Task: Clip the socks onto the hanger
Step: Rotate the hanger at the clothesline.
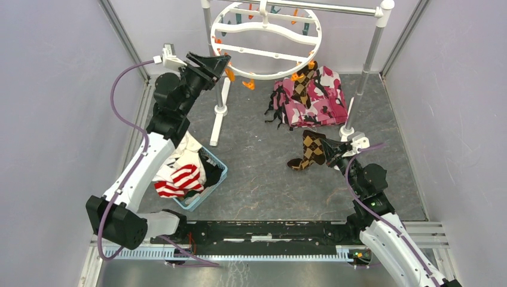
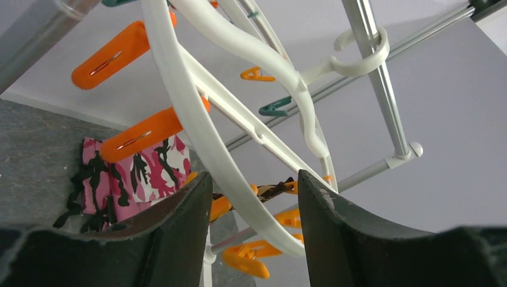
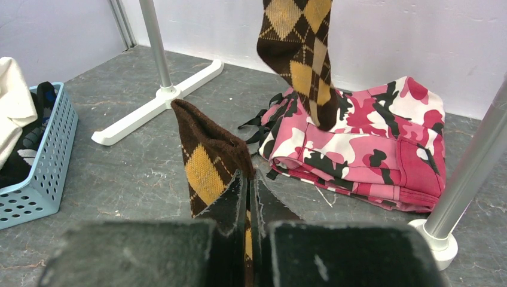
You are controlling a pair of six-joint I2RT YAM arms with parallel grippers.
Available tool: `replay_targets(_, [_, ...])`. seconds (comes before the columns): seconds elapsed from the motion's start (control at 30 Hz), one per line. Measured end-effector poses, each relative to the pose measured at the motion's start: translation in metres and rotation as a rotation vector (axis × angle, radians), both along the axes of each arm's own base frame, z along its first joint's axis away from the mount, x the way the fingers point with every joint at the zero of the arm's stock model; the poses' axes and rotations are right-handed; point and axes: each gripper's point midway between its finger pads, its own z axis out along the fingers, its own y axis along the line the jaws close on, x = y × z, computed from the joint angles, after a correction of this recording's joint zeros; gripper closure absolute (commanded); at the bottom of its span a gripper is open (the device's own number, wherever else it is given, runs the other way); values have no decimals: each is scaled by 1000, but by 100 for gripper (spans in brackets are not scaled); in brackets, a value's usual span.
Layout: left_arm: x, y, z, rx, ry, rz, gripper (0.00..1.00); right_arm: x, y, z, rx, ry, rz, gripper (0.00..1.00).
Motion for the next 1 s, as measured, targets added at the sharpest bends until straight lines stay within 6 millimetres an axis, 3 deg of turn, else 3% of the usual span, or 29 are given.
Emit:
replay_targets(0.07, [5,0,5,5,-8,10,53,0,0,0,0,-1,0,100])
replay_targets(0.17, [14,0,12,7,-16,24,57,-1,-1,2,2,-6,-3,100])
replay_targets(0.6, [65,4,12,43,11,70,61,-3,-2,7,8,-24,-4,100])
replay_targets(0.73, [78,14,9,46,19,92,55,-3,-2,7,9,-26,-4,100])
replay_targets(0.9, [81,20,4,50,24,100,31,-3,-2,8,10,-30,-4,100])
replay_targets(1.0, [73,25,-1,64,23,113,22,-4,-2,8,10,-30,-1,100])
